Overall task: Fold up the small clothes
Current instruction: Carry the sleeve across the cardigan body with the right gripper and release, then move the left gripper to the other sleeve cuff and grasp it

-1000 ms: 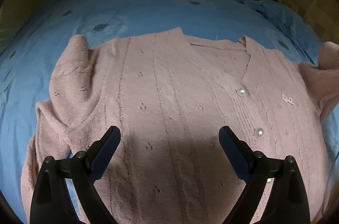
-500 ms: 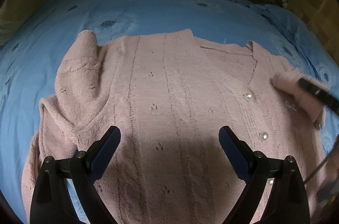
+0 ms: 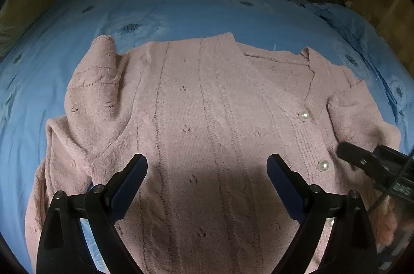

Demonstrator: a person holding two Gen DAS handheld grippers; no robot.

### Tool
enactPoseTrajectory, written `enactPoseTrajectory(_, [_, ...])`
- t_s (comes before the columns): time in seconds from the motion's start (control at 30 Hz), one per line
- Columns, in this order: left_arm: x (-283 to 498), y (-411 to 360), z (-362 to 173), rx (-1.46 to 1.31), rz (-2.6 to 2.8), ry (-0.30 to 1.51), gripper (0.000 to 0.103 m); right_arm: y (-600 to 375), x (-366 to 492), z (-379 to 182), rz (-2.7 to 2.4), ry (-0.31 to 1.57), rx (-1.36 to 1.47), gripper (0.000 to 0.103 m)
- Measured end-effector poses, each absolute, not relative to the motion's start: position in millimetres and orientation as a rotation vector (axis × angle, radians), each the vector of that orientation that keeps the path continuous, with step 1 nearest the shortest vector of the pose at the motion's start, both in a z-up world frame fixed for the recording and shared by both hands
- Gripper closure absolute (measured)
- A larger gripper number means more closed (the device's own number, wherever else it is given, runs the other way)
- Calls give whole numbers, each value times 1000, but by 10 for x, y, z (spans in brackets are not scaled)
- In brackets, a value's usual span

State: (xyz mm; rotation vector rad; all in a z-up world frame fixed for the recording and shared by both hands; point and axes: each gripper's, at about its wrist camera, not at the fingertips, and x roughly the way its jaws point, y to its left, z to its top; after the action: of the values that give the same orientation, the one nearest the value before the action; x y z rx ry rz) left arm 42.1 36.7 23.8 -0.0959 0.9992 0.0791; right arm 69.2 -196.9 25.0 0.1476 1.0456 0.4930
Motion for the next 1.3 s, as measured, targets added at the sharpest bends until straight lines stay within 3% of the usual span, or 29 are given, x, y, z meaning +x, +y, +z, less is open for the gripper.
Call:
enactPoseTrajectory(0.33, [296, 283, 270, -99, 65, 1003, 13, -2397, 261, 636, 511, 1047, 79, 42])
enactPoseTrajectory(0.67, [94, 2, 488, -162, 81, 984, 13, -3259, 183, 885, 354, 892, 115, 41])
enactPoseTrajectory(0.9, [143, -622, 630, -109, 13, 972, 13, -3788, 47, 839, 159, 794, 97, 41])
enactPoseTrajectory(1.3, [560, -1939, 640, -4, -172, 968, 13, -4478, -139, 616, 41, 816, 124, 41])
